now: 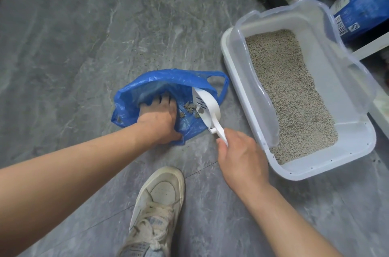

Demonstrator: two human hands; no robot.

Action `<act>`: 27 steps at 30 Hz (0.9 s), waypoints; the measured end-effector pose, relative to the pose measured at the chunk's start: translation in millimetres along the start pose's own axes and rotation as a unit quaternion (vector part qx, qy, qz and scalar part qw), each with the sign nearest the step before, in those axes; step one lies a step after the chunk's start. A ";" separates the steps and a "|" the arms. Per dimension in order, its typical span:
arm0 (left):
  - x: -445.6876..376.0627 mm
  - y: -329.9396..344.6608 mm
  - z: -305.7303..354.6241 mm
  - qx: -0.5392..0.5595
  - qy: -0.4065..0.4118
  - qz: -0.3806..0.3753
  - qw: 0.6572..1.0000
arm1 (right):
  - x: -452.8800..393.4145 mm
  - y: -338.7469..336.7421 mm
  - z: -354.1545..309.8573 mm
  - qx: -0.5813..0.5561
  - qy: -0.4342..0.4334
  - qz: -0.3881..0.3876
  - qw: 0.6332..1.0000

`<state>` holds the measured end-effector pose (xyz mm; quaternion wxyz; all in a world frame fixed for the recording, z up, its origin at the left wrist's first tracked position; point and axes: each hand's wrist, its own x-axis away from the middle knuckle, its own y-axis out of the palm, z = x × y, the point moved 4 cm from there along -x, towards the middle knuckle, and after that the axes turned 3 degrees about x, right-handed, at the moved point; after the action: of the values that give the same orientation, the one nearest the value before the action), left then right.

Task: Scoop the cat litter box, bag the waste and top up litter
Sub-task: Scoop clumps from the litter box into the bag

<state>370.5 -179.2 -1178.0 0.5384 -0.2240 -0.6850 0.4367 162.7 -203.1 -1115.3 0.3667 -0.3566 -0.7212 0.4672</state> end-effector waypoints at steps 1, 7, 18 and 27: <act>0.3 -0.4 -0.1 -0.002 0.002 0.003 1.000 | 0.5 0.5 0.7 0.002 0.001 -0.003 1.000; 0.6 0.9 0.2 -0.006 -0.002 0.010 1.000 | 1.1 -0.2 4.4 0.010 0.003 -0.005 1.000; -1.1 -3.6 -0.6 0.002 -0.007 0.018 1.000 | 0.3 -4.6 8.3 0.000 0.012 -0.015 1.000; 7.4 -5.6 9.2 0.014 0.013 0.038 0.999 | 5.6 -8.4 14.1 -0.003 0.019 -0.014 1.000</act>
<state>360.5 -179.6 -1169.7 0.5330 -0.2483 -0.6629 0.4635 146.4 -206.7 -1110.5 0.3860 -0.3564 -0.7205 0.4526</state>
